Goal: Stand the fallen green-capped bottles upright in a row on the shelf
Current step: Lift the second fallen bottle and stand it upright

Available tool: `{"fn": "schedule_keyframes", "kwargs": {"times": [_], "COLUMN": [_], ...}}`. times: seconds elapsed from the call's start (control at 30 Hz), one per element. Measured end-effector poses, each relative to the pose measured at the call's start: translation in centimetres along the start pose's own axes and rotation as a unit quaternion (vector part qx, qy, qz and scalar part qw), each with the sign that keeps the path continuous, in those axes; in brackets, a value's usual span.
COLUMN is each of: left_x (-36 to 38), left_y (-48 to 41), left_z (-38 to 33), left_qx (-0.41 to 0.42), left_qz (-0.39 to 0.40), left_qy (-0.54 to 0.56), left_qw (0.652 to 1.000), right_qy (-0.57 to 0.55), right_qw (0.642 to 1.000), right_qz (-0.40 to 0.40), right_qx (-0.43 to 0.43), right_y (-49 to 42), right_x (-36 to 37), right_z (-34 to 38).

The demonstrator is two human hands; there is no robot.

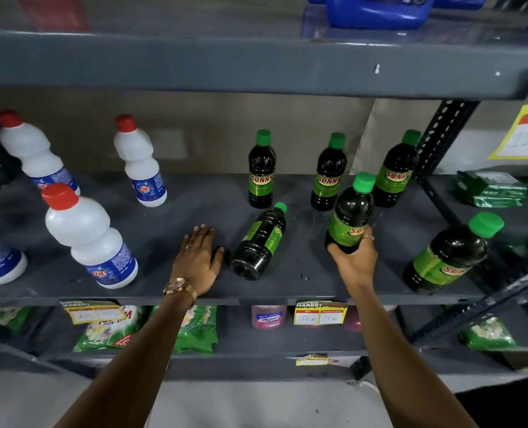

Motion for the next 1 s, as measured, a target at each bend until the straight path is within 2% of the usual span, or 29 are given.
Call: {"fn": "schedule_keyframes", "kwargs": {"times": [0.23, 0.43, 0.57, 0.7, 0.8, 1.0], "left_x": [-0.1, 0.1, 0.1, 0.0, 0.0, 0.1], "left_y": [0.0, 0.0, 0.0, 0.1, 0.1, 0.0], "left_z": [-0.1, 0.0, 0.1, 0.0, 0.0, 0.1], "left_qx": [0.0, -0.001, 0.0, 0.003, 0.005, 0.004], "left_qz": [0.005, 0.011, 0.016, 0.015, 0.01, 0.011], "left_qy": [0.001, -0.002, -0.004, 0.003, 0.004, 0.004], "left_qw": [1.0, 1.0, 1.0, 1.0, 1.0, 1.0], "right_qy": [0.091, 0.024, 0.022, 0.022, 0.033, 0.065], "right_qw": [0.996, 0.999, 0.999, 0.997, 0.996, 0.994], "right_qz": [-0.016, 0.037, 0.028, 0.067, 0.087, 0.078], "right_qx": [-0.007, 0.016, 0.016, 0.02, 0.009, -0.037], "right_y": [-0.1, 0.3, 0.9, 2.4, 4.2, 6.1], "right_x": [0.6, 0.2, -0.1, -0.9, -2.1, -3.9], "right_z": [0.8, -0.4, 0.1, -0.1, -0.3, -0.1]}}
Point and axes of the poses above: each hand's wrist, its own y-axis away from the middle knuckle, its own x-axis out of the palm, z = x × y, the point moved 10 cm from there along -y, towards the middle knuckle, and after that the axes turned 5 degrees about -y, right-handed, at the moved point
